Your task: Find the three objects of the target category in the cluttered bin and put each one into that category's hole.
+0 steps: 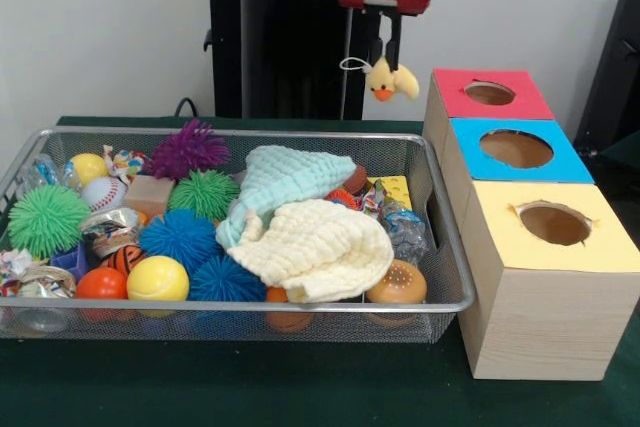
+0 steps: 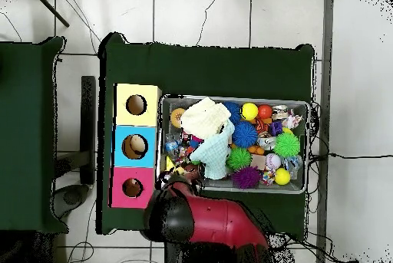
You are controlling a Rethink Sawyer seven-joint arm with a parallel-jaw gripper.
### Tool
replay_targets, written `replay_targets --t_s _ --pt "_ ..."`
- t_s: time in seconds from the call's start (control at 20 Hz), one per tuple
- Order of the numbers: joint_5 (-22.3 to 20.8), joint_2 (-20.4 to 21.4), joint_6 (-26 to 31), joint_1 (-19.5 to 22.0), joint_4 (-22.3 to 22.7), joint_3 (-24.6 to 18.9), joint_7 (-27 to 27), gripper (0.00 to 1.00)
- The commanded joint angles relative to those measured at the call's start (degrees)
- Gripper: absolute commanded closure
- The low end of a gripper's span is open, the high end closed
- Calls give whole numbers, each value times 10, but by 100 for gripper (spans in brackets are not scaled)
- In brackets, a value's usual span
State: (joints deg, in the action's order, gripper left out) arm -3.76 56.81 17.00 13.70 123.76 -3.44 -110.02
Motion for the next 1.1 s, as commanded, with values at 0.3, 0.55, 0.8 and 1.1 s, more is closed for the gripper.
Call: replay_targets --t_s 0.3,0.55,0.8,1.1 --pt "55 -31 41 -36 5 17 -119 100" --pt "66 -43 40 -56 -4 27 -120 100" --pt "74 -66 19 -67 -8 23 -117 100" --pt "89 -93 2 -105 -21 29 -134 100"
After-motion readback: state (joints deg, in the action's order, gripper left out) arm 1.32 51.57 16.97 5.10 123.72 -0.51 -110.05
